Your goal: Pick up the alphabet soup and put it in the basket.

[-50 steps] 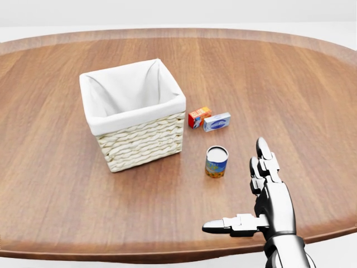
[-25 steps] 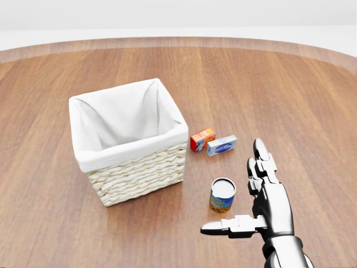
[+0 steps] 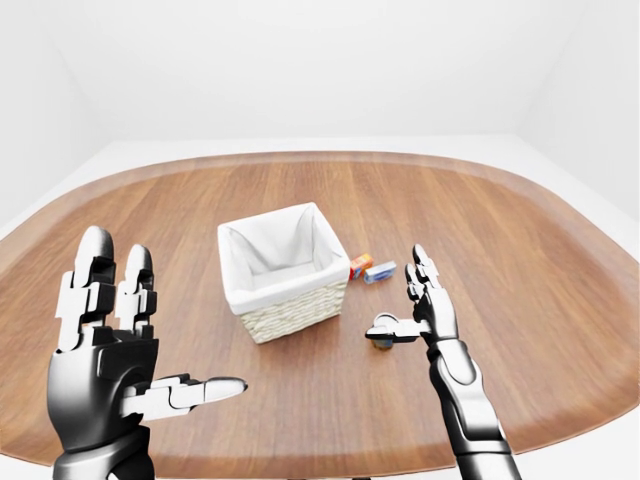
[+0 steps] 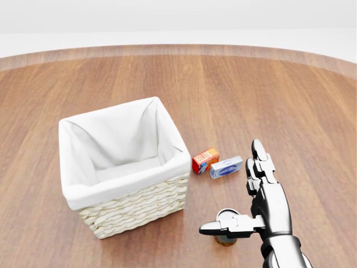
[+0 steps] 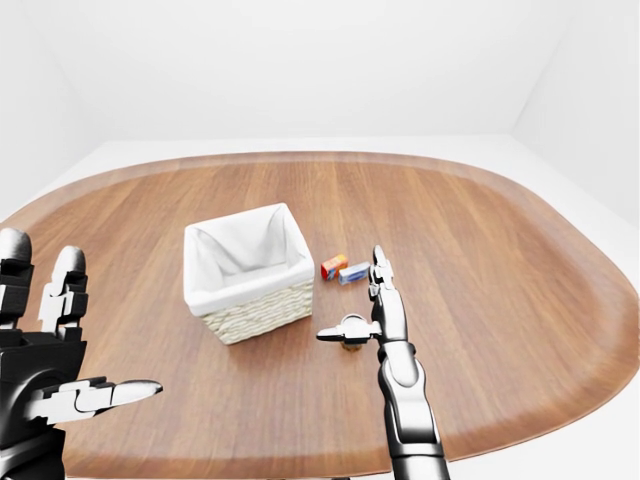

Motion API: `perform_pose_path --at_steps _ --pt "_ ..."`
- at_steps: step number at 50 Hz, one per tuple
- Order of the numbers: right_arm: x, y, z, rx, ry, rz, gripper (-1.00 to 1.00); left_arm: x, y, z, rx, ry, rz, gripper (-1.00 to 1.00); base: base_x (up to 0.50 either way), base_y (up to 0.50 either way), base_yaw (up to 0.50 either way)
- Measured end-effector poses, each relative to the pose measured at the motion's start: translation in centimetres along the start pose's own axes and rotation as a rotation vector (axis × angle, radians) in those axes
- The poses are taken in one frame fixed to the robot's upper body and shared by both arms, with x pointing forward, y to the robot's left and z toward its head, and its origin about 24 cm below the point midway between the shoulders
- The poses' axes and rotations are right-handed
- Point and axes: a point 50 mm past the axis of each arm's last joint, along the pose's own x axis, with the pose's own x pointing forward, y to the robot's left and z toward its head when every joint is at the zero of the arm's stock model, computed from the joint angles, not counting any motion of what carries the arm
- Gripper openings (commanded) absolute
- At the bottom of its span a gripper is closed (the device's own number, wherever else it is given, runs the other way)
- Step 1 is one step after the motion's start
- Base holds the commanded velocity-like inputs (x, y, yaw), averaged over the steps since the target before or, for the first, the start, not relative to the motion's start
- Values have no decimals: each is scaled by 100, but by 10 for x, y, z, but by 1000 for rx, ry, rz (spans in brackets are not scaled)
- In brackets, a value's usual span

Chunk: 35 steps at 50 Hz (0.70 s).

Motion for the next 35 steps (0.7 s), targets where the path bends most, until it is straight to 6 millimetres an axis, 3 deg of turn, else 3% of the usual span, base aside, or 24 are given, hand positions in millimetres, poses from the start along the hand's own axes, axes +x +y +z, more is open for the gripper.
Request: perform_pose_path --at_steps 19,35 --pt "6 -5 -8 -34 5 -28 100 0 1 3 3 -16 -1 100 2 0 0" --pt "11 -16 -30 -92 107 -70 100 2 2 6 8 -31 6 100 0 0 0"
